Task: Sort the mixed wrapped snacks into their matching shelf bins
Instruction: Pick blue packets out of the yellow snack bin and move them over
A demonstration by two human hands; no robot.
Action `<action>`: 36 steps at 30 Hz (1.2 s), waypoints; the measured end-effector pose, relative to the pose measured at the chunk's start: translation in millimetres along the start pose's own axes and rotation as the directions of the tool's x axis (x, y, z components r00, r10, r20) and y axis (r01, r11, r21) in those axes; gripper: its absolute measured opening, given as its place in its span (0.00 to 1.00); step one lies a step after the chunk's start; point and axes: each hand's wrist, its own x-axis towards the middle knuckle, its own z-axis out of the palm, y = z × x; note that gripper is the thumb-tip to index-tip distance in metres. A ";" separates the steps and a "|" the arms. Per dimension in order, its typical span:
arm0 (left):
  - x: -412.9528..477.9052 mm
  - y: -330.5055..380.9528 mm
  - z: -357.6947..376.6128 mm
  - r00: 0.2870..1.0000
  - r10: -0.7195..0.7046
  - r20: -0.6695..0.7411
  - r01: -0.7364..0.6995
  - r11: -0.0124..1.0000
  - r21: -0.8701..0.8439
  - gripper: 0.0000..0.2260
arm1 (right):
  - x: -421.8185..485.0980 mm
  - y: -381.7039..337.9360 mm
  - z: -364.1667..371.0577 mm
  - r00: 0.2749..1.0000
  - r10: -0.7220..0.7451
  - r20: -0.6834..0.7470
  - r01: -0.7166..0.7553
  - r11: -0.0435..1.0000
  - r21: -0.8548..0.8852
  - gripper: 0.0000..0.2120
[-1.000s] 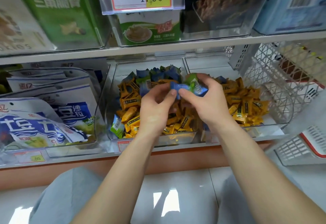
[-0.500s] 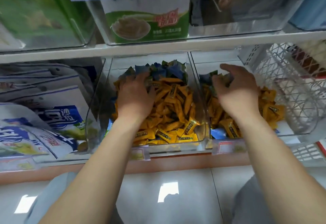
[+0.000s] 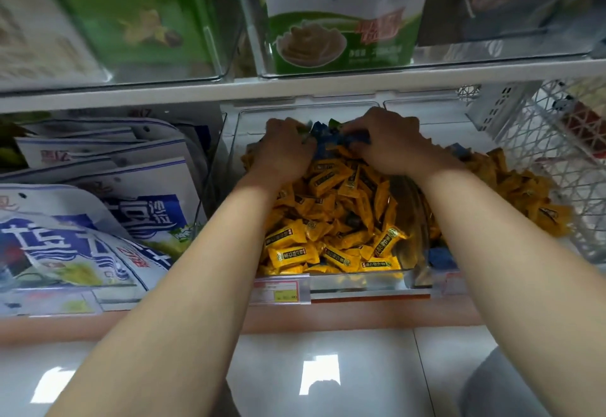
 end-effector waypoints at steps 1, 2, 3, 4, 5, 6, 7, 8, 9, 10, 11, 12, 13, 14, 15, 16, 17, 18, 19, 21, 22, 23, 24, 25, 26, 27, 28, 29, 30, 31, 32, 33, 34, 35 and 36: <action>1.9 -2.3 1.4 0.999 -0.020 0.032 0.020 1.000 -0.010 0.16 | -2.7 0.6 0.6 0.999 -0.008 -0.052 0.010 1.000 0.023 0.14; 2.3 -4.6 1.9 0.999 -0.020 0.041 0.020 1.000 -0.018 0.16 | -5.2 0.3 1.0 0.993 -0.009 -0.116 0.016 0.998 0.058 0.14; 2.0 -6.3 1.5 1.000 -0.006 0.027 0.007 0.999 -0.031 0.17 | -6.1 -1.5 0.9 0.983 -0.014 -0.183 0.034 0.994 0.108 0.14; 0.8 -8.2 0.9 1.000 0.019 -0.006 -0.019 0.998 -0.055 0.17 | -6.0 -5.3 0.0 0.970 -0.030 -0.240 0.072 0.983 0.169 0.15; -1.7 -10.4 0.3 0.998 0.050 -0.049 -0.055 0.994 -0.091 0.16 | -4.3 -10.3 -0.4 0.960 -0.050 -0.275 0.116 0.967 0.226 0.15; -4.7 -12.7 -0.4 0.992 0.082 -0.093 -0.094 0.986 -0.136 0.15 | -1.2 -15.4 -0.7 0.957 -0.070 -0.282 0.146 0.955 0.260 0.15; -8.0 -15.1 -0.9 0.986 0.109 -0.126 -0.131 0.974 -0.182 0.15 | 2.7 -19.9 -0.2 0.964 -0.087 -0.250 0.155 0.951 0.266 0.15; -11.2 -17.2 -1.3 0.981 0.129 -0.145 -0.159 0.963 -0.218 0.16 | 7.6 -22.8 1.3 0.978 -0.102 -0.182 0.146 0.959 0.244 0.15; -13.7 -19.4 -1.7 0.979 0.141 -0.149 -0.173 0.956 -0.236 0.18 | 11.8 -24.2 3.4 0.990 -0.114 -0.087 0.130 0.971 0.200 0.15; -15.7 -21.3 -2.2 0.979 0.145 -0.144 -0.176 0.956 -0.233 0.20 | 14.9 -24.6 5.2 0.993 -0.115 0.007 0.113 0.980 0.162 0.15; -16.4 -22.8 -2.7 0.980 0.144 -0.135 -0.172 0.961 -0.218 0.22 | 16.7 -24.3 5.7 0.992 -0.103 0.079 0.090 0.984 0.152 0.17; -16.6 -24.0 -3.3 0.982 0.142 -0.123 -0.165 0.966 -0.200 0.23 | 17.2 -23.8 5.1 0.989 -0.088 0.118 0.068 0.984 0.167 0.20; -16.8 -24.4 -4.3 0.984 0.142 -0.111 -0.161 0.968 -0.191 0.24 | 16.8 -23.5 4.2 0.989 -0.076 0.130 0.051 0.981 0.186 0.22; -17.2 -24.6 -5.5 0.985 0.142 -0.098 -0.158 0.968 -0.194 0.25 | 16.6 -23.2 3.6 0.990 -0.075 0.120 0.049 0.979 0.199 0.23; -17.9 -24.6 -6.6 0.986 0.142 -0.086 -0.157 0.967 -0.201 0.26 | 16.6 -23.2 3.9 0.992 -0.079 0.100 0.057 0.977 0.205 0.22; -19.1 -24.2 -7.7 0.987 0.141 -0.075 -0.153 0.966 -0.206 0.27 | 16.5 -23.1 5.0 0.993 -0.086 0.079 0.068 0.976 0.205 0.19; -20.9 -23.8 -8.6 0.987 0.136 -0.080 -0.150 0.968 -0.203 0.27 | 15.9 -23.9 6.1 0.994 -0.089 0.070 0.074 0.977 0.202 0.17; -23.0 -23.0 -9.4 0.986 0.128 -0.104 -0.146 0.970 -0.193 0.26 | 15.4 -25.2 6.4 0.994 -0.089 0.065 0.074 0.977 0.200 0.16; -25.1 -21.7 -10.1 0.983 0.118 -0.141 -0.143 0.973 -0.184 0.24 | 14.5 -26.8 5.7 0.995 -0.087 0.055 0.075 0.978 0.195 0.15; -29.5 -18.0 -12.5 0.971 0.094 -0.218 -0.134 0.974 -0.181 0.21 | 11.0 -31.4 1.3 0.996 -0.092 -0.008 0.092 0.977 0.190 0.11; -31.4 -15.9 -14.3 0.963 0.085 -0.255 -0.132 0.976 -0.175 0.21 | 7.8 -34.3 -1.9 0.994 -0.092 -0.060 0.102 0.973 0.208 0.10; -33.4 -13.6 -16.8 0.952 0.076 -0.297 -0.129 0.978 -0.165 0.21 | 4.0 -36.9 -5.1 0.989 -0.083 -0.124 0.111 0.964 0.242 0.09; -36.3 -11.1 -20.2 0.938 0.063 -0.342 -0.128 0.977 -0.169 0.21 | -0.6 -39.5 -8.4 0.979 -0.062 -0.194 0.117 0.951 0.286 0.09; -40.5 -7.9 -23.3 0.923 0.047 -0.382 -0.132 0.971 -0.200 0.20 | -6.9 -41.7 -11.5 0.965 -0.027 -0.259 0.116 0.936 0.333 0.10; -45.7 -3.8 -25.5 0.917 0.029 -0.398 -0.140 0.957 -0.253 0.20 | -14.8 -42.2 -14.1 0.951 0.018 -0.309 0.107 0.918 0.381 0.12; -52.6 1.5 -25.6 0.922 0.016 -0.386 -0.145 0.940 -0.307 0.20 | -25.0 -40.9 -16.1 0.937 0.067 -0.342 0.093 0.897 0.433 0.12; -60.7 8.3 -22.8 0.935 0.014 -0.354 -0.149 0.921 -0.359 0.21 | -37.0 -37.2 -17.2 0.925 0.117 -0.362 0.084 0.865 0.494 0.12; -69.8 16.7 -17.2 0.948 0.029 -0.318 -0.163 0.901 -0.403 0.22 | -50.8 -31.1 -17.7 0.913 0.164 -0.374 0.085 0.820 0.566 0.12; -78.0 26.5 -8.3 0.955 0.055 -0.291 -0.183 0.883 -0.433 0.21 | -65.9 -22.0 -17.7 0.898 0.214 -0.385 0.090 0.766 0.637 0.13; -84.5 37.8 2.8 0.958 0.085 -0.275 -0.206 0.872 -0.445 0.19 | -81.6 -10.7 -17.9 0.877 0.269 -0.398 0.094 0.716 0.692 0.14; -88.9 50.7 15.1 0.959 0.112 -0.261 -0.224 0.864 -0.451 0.18 | -96.0 1.8 -18.5 0.850 0.322 -0.417 0.093 0.687 0.720 0.15; -91.0 64.7 27.8 0.958 0.142 -0.248 -0.243 0.861 -0.446 0.19 | -107.1 14.9 -20.2 0.821 0.367 -0.437 0.081 0.683 0.726 0.15; -91.2 79.3 39.9 0.955 0.176 -0.237 -0.264 0.867 -0.423 0.20 | -114.6 27.5 -22.6 0.797 0.405 -0.449 0.056 0.690 0.722 0.15; -89.4 93.5 50.4 0.950 0.214 -0.226 -0.287 0.883 -0.371 0.22 | -118.7 39.3 -25.8 0.783 0.434 -0.445 0.019 0.699 0.715 0.15; -86.4 106.8 59.0 0.944 0.257 -0.207 -0.311 0.904 -0.294 0.23 | -119.9 50.5 -28.9 0.784 0.453 -0.424 -0.028 0.708 0.705 0.15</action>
